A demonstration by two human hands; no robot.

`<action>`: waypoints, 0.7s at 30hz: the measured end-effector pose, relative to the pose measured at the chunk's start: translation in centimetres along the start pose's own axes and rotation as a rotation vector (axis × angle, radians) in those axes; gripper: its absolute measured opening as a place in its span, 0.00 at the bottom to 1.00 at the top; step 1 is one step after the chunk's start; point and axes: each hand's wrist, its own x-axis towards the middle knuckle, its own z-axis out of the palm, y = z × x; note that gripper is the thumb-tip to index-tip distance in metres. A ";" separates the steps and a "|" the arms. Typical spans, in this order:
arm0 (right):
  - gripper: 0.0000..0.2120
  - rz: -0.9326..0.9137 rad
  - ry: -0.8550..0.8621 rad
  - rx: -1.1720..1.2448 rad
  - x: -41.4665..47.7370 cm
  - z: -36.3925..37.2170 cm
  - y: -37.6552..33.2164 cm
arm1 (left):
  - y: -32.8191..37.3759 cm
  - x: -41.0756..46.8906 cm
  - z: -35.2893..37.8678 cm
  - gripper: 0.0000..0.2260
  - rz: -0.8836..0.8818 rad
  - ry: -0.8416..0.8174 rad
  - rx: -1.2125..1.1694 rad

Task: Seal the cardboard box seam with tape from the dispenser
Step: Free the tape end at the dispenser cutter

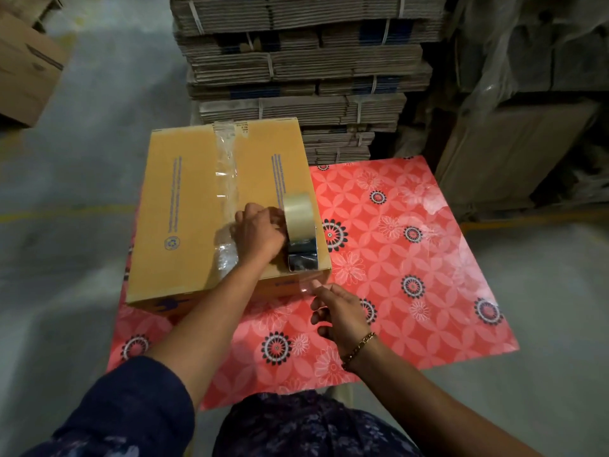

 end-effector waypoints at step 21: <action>0.12 0.077 -0.118 -0.071 0.6 0.0 0.8 | -5.1 -11.5 1.6 0.11 0.568 0.149 -0.084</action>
